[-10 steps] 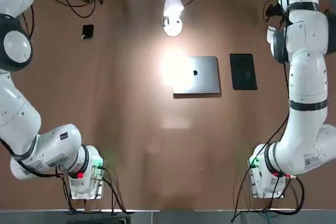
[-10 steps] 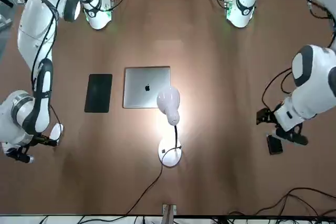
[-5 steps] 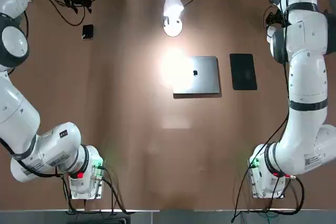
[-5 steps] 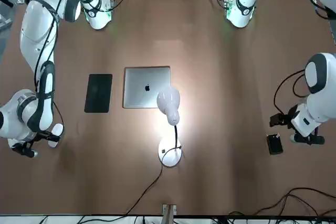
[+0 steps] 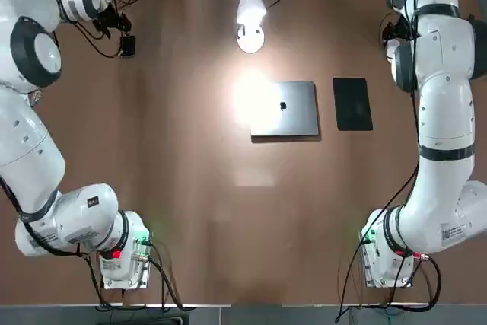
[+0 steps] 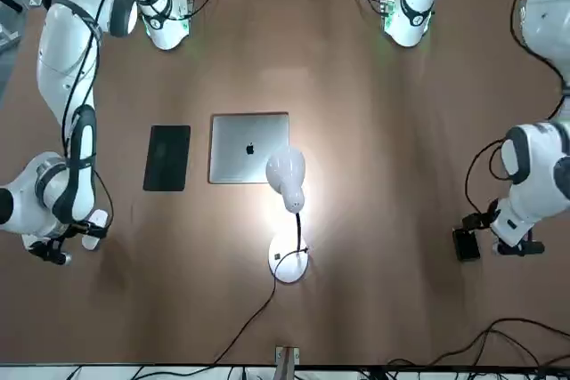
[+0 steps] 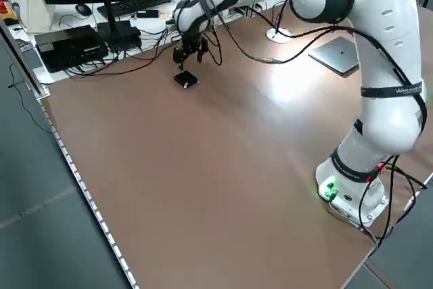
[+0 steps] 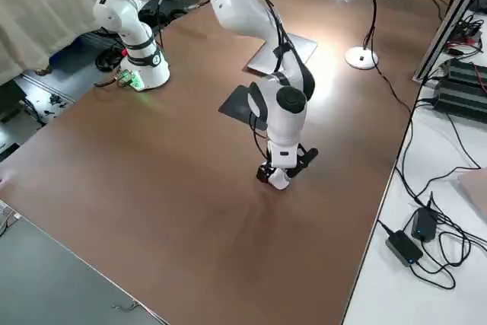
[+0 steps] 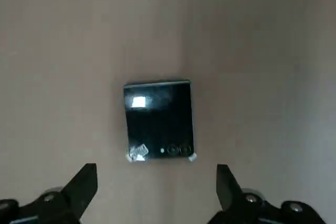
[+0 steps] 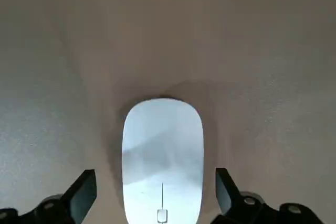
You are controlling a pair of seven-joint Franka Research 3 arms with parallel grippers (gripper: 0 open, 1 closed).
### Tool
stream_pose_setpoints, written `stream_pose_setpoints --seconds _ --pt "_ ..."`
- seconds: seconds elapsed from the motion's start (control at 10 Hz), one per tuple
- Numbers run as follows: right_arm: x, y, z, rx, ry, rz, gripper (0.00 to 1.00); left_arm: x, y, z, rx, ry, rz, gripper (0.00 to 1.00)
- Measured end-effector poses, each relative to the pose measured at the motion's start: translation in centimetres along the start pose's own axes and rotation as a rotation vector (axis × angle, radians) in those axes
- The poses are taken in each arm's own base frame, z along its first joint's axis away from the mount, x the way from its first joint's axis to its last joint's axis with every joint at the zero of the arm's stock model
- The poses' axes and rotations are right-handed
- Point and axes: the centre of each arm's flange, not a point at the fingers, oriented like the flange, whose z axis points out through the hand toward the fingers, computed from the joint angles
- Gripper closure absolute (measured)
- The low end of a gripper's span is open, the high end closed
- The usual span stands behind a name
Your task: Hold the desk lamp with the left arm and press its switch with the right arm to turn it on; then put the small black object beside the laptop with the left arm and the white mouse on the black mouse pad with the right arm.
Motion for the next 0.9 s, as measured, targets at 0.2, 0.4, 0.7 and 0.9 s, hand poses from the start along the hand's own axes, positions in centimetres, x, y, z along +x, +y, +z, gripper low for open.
stream_pose_setpoints --seconds 0.2,0.4,0.7,0.9 --pt "0.1 0.0 0.2 -0.002 0.008 0.0 0.05 0.3 -0.1 2.4 -0.007 -0.02 -0.035 0.0" --pt "0.0 -0.2 0.5 0.0 0.006 -0.004 0.14 0.5 -1.6 3.6 0.005 -0.02 -0.074 0.0" --pt "0.0 -0.2 0.7 -0.002 0.006 -0.026 0.31 1.0 -2.2 5.1 0.005 -0.023 -0.072 0.0" --pt "0.1 0.4 0.7 -0.002 0.008 -0.033 0.37 1.4 -2.0 5.9 -0.01 -0.023 -0.085 0.0"
